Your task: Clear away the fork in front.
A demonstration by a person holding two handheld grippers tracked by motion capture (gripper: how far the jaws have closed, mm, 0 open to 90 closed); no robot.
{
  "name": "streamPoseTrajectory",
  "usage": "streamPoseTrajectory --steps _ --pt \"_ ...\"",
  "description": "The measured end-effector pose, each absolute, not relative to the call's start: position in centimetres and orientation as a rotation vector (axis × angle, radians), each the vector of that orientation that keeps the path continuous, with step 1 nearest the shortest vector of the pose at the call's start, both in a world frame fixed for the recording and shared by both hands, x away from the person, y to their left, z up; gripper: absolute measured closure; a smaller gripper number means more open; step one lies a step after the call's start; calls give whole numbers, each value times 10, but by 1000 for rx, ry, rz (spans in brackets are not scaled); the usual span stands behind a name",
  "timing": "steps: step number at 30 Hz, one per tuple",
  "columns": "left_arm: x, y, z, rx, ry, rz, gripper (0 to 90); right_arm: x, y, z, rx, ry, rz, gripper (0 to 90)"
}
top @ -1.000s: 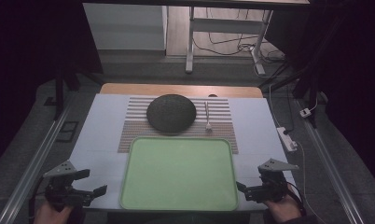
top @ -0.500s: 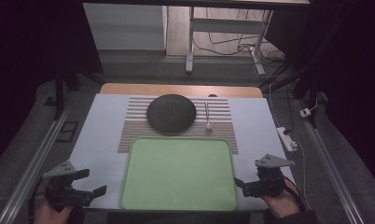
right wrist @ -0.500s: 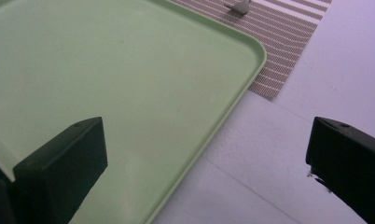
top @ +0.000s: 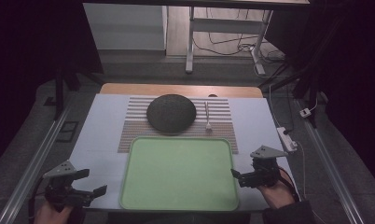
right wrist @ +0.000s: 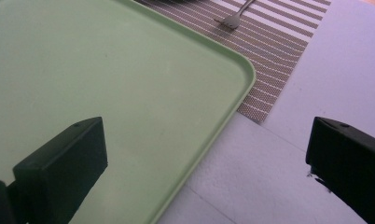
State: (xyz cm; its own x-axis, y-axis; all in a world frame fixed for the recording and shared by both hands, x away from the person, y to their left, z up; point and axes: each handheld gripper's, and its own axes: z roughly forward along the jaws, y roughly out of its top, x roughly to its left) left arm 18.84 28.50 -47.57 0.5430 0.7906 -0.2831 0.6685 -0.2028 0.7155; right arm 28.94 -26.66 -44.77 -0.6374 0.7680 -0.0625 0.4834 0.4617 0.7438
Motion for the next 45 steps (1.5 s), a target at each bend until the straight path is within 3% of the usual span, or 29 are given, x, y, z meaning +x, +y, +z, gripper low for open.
streamPoseTrajectory --steps 23,45 --pt "189 285 -476 1934 1194 180 0 345 -233 -454 1010 2391 929 0" --pt "191 286 -476 1934 1197 170 0 411 -199 -467 925 2399 650 0"
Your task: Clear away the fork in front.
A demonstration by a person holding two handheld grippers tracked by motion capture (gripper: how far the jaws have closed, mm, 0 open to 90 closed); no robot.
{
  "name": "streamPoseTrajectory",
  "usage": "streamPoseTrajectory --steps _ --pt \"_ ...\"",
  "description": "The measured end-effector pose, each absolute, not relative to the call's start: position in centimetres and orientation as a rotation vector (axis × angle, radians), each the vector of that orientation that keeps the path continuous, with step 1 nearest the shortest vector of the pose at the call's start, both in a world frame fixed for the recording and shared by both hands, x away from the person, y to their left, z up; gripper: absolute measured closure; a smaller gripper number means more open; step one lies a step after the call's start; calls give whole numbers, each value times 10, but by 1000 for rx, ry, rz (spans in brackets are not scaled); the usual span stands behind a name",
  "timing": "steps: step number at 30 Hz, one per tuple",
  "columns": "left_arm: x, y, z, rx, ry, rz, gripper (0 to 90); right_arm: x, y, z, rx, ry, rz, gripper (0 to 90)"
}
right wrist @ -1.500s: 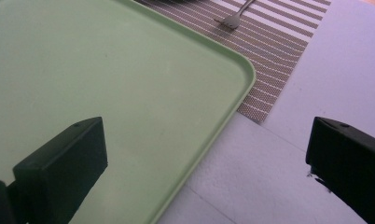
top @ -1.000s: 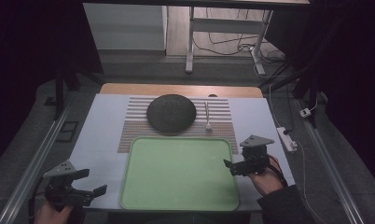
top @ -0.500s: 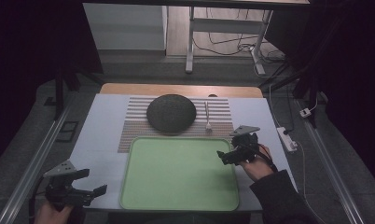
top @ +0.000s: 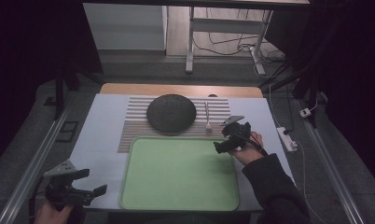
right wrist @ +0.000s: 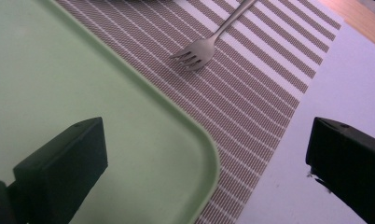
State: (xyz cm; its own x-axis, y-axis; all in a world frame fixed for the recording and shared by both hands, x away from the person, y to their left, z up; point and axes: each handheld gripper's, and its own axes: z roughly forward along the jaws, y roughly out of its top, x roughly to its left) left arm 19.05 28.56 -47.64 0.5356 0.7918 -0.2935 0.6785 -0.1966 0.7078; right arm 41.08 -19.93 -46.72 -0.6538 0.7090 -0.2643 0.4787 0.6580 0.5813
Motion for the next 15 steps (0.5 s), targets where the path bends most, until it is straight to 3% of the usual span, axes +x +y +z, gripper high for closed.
streamPoseTrajectory --steps 15 --pt "191 286 -477 1936 1196 166 0 448 -171 -481 801 2390 492 0"
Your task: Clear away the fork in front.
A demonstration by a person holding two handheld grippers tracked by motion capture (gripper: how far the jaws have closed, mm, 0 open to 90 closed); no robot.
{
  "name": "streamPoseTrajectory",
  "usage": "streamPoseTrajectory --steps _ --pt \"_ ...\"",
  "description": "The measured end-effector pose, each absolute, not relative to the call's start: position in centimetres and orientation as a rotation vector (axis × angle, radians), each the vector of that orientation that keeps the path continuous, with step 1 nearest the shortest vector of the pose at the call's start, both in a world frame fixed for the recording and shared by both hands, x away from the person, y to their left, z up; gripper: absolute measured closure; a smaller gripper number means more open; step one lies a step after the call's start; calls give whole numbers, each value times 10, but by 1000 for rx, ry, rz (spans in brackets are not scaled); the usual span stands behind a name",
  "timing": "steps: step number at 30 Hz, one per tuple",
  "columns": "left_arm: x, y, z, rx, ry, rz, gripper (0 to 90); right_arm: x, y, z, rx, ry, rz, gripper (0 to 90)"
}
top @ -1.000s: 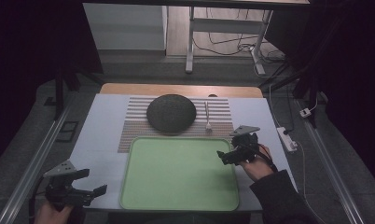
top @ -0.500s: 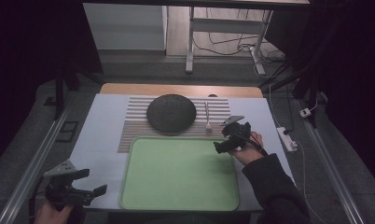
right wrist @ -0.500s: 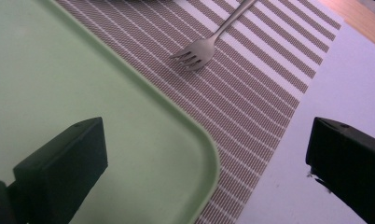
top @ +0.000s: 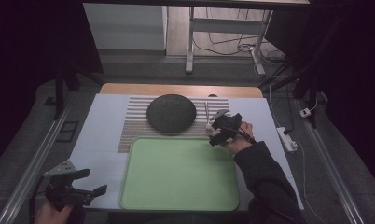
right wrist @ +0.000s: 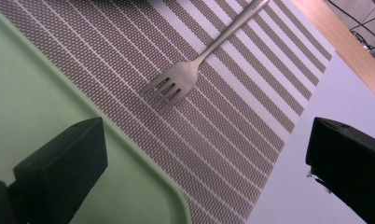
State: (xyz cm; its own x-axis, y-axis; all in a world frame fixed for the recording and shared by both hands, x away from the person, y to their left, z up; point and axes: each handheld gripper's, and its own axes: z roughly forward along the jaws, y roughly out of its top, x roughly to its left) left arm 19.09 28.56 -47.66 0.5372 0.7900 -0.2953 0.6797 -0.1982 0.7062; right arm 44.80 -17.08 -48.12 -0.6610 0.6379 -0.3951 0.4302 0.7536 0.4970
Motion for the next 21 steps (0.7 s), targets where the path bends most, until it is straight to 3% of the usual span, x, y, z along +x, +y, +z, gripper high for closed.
streamPoseTrajectory --steps 4,11,17,21 --pt "191 286 -477 1937 1194 167 0 456 -161 -487 731 2388 426 17" --pt "191 286 -477 1936 1194 165 0 464 -147 -495 599 2402 342 142" --pt "191 286 -477 1936 1195 164 0 465 -140 -502 496 2424 269 304" --pt "191 286 -477 1937 1195 164 0 465 -138 -505 433 2449 242 461"
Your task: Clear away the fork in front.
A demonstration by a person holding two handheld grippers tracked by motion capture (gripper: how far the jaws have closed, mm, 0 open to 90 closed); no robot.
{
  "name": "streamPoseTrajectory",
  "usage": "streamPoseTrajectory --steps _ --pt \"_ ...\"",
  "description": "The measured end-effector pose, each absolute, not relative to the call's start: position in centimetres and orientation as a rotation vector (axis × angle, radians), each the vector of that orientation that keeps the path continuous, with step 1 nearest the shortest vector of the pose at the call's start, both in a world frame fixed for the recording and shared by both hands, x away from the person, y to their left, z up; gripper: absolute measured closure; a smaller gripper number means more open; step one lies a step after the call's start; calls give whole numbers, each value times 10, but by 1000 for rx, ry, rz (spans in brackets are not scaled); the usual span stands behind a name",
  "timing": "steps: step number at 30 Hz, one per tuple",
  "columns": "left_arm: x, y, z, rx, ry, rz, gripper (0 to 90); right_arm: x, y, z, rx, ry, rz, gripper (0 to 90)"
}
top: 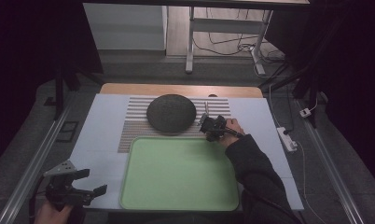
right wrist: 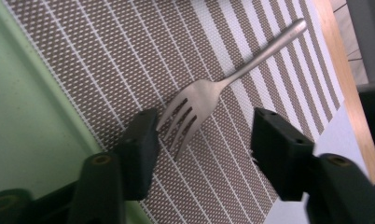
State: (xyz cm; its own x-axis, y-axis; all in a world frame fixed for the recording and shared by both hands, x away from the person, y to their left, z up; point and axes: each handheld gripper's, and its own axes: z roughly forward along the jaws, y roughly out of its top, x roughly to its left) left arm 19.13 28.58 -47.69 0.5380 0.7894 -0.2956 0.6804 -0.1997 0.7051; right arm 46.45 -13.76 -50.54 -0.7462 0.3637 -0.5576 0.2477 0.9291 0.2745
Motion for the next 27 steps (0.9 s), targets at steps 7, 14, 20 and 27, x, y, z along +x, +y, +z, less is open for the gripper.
streamPoseTrajectory --steps 7,14,20,27 --pt "191 285 -477 1939 1196 162 0 459 -134 -511 266 2473 188 733" --pt "191 285 -477 1939 1198 163 0 452 -131 -513 150 2387 119 884" --pt "191 286 -477 1939 1198 169 0 448 -133 -509 130 2335 122 897" --pt "190 285 -476 1941 1196 177 0 443 -137 -499 159 2327 157 897"
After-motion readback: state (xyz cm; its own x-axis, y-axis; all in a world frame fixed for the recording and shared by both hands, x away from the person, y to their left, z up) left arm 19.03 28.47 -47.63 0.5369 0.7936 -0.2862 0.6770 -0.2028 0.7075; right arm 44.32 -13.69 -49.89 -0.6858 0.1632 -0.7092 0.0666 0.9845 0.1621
